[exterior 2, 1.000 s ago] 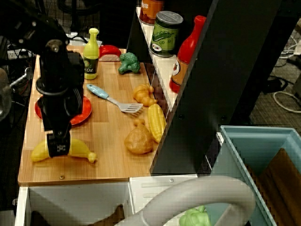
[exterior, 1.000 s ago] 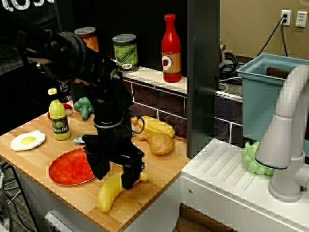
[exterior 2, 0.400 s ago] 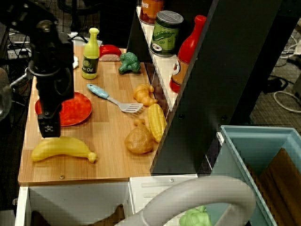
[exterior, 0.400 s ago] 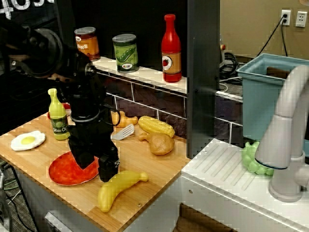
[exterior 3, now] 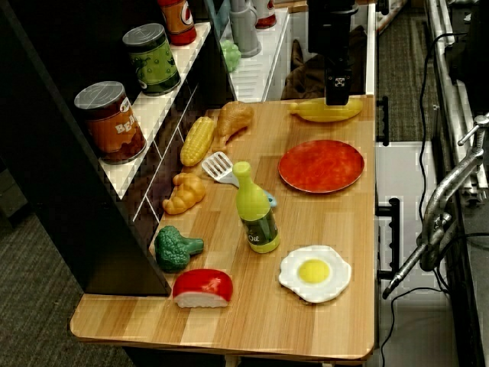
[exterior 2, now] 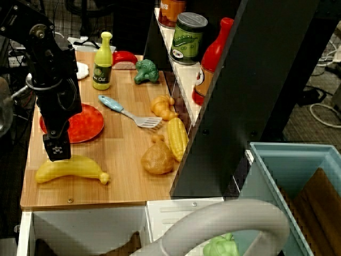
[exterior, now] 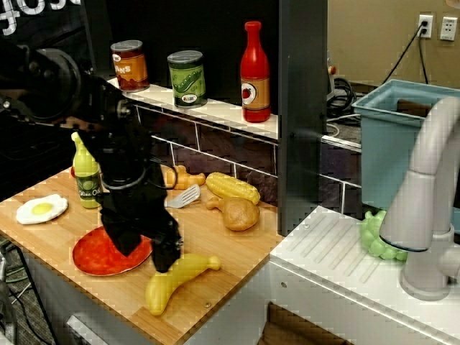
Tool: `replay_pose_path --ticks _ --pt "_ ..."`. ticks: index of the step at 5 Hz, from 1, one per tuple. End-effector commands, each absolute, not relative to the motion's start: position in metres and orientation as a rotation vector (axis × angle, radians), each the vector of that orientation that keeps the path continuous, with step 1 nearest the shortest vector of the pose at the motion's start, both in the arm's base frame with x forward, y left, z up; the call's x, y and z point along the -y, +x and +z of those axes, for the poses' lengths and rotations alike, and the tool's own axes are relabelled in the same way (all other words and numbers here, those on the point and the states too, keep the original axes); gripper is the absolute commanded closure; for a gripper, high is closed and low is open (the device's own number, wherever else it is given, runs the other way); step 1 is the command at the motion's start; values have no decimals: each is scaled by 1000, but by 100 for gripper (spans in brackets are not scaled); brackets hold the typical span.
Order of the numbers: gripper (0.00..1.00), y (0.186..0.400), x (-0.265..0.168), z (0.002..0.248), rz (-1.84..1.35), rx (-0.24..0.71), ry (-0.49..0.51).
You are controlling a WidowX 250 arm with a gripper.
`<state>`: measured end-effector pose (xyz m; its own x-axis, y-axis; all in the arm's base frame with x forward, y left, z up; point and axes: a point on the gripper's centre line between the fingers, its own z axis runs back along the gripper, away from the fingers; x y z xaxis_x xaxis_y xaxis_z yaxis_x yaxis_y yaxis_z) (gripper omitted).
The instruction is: Put banana on plate
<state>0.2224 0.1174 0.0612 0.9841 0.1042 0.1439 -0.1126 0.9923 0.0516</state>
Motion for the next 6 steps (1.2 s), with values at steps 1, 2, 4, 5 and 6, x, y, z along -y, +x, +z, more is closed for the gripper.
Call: replay_pose_path --ticks 1,2,4,5,6 --pt "0 239 -120 72 143 195 69" --pt "0 241 -124 65 175 215 78" --pt "0 244 -118 47 189 219 108" --pt "0 246 -115 47 188 218 104" --pt "0 244 -116 49 191 219 102"
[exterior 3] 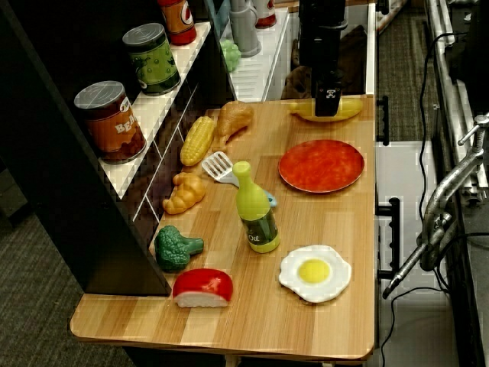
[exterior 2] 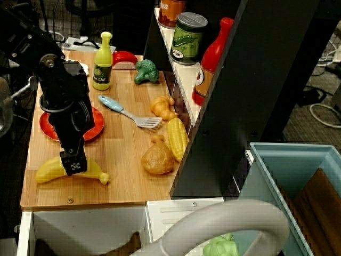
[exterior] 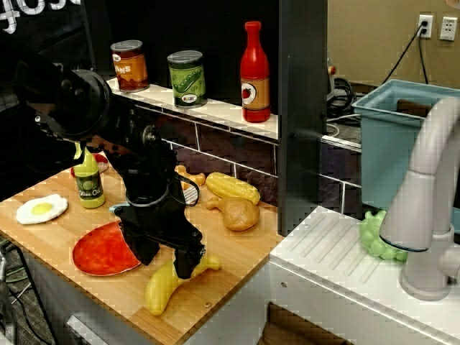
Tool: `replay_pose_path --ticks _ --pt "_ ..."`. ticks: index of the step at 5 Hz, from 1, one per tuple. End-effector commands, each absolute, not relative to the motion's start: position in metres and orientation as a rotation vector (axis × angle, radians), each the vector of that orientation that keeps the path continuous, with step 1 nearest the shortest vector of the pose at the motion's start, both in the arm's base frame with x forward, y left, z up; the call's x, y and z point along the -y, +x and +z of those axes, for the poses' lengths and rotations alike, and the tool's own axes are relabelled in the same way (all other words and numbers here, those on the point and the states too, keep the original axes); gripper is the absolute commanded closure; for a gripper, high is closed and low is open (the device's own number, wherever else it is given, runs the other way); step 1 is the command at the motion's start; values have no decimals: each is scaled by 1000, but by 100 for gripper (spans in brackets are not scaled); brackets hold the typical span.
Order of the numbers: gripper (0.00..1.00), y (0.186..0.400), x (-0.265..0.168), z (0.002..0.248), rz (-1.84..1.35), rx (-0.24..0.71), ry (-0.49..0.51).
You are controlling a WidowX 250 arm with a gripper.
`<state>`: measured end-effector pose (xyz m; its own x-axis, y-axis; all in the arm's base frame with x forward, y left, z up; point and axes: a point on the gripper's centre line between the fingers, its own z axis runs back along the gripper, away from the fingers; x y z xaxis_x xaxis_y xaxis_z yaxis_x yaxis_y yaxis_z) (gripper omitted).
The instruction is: Put banana on plate
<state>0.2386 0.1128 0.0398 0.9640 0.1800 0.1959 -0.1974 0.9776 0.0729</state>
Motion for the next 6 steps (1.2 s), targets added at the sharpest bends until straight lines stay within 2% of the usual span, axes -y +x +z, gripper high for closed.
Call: replay_pose_path --ticks 1,4,5,6 --pt "0 242 -118 50 190 216 100" --pt "0 220 -121 33 171 204 124" --pt "38 221 -125 30 180 182 106" --pt "100 222 -127 34 177 188 101"
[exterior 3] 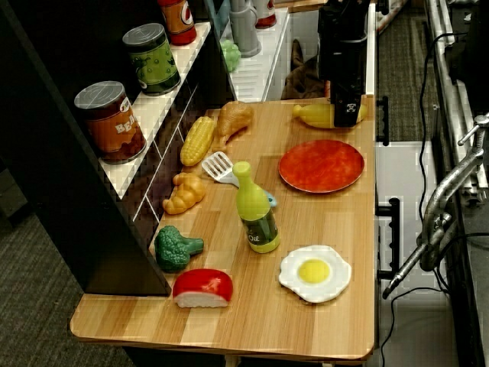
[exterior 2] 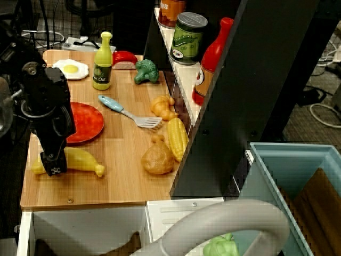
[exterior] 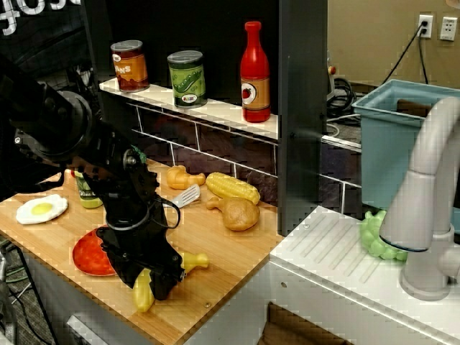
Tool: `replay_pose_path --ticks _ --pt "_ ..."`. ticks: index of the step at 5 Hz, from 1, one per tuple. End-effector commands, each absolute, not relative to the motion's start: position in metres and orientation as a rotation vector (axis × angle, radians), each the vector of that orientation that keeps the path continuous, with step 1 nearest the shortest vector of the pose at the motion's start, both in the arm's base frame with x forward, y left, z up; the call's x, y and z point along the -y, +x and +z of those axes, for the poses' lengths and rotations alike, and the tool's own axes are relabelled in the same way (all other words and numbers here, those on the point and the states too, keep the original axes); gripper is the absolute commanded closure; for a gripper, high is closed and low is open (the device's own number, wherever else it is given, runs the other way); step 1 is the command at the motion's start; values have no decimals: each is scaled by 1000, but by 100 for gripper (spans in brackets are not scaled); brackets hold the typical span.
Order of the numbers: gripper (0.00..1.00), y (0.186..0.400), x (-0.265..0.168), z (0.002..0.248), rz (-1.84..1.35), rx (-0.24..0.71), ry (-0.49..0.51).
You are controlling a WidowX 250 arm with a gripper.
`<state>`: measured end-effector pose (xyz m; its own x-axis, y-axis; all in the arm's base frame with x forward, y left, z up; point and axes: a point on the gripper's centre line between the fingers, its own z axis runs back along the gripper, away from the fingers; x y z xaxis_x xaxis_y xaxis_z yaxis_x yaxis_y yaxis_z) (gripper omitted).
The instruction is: Put banana on plate
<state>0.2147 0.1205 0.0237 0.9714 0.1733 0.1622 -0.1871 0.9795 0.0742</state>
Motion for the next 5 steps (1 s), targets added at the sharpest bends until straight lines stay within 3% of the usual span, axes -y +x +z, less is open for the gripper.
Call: replay_pose_path --ticks 1,2,3,5 --pt "100 226 -129 46 161 171 84" --pt "100 242 -144 82 143 137 27" --pt "100 247 -164 95 107 113 30" --pt "100 235 -198 80 9 29 109"
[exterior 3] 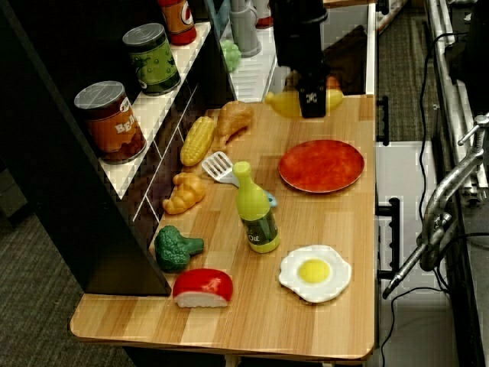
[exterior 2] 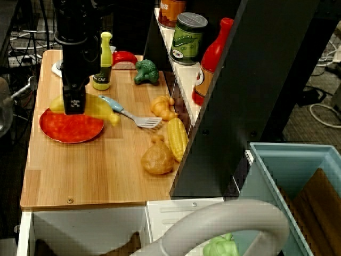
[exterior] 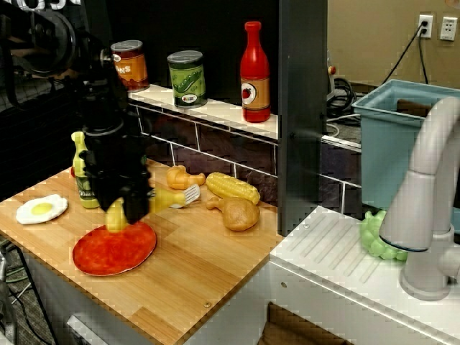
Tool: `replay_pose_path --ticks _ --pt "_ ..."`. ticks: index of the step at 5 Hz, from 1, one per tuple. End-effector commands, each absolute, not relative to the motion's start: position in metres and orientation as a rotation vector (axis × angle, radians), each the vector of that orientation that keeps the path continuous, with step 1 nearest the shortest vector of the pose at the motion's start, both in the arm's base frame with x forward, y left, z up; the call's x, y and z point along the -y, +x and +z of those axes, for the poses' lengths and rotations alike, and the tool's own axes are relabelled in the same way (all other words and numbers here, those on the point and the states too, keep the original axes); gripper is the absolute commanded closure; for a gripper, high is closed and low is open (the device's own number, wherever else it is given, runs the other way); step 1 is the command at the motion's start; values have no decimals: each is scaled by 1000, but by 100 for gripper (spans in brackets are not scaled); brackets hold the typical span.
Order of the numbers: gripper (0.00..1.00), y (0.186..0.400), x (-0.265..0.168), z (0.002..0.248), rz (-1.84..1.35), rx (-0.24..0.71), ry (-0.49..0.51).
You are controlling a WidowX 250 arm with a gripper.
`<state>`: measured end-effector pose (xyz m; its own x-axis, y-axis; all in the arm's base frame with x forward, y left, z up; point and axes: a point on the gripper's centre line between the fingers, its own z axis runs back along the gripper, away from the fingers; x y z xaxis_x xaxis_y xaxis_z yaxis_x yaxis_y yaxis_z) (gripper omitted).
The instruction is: Put banana on plate
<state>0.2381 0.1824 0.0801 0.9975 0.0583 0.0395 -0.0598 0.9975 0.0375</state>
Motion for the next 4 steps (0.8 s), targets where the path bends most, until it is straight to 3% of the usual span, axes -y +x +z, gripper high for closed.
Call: replay_pose_path --ticks 1,2,3,4 --pt "100 229 -200 75 -16 24 128" --pt "44 222 -197 72 -23 -3 139" --pt "0 222 -197 72 -23 -3 139" --pt "0 222 -197 72 -23 -3 139"
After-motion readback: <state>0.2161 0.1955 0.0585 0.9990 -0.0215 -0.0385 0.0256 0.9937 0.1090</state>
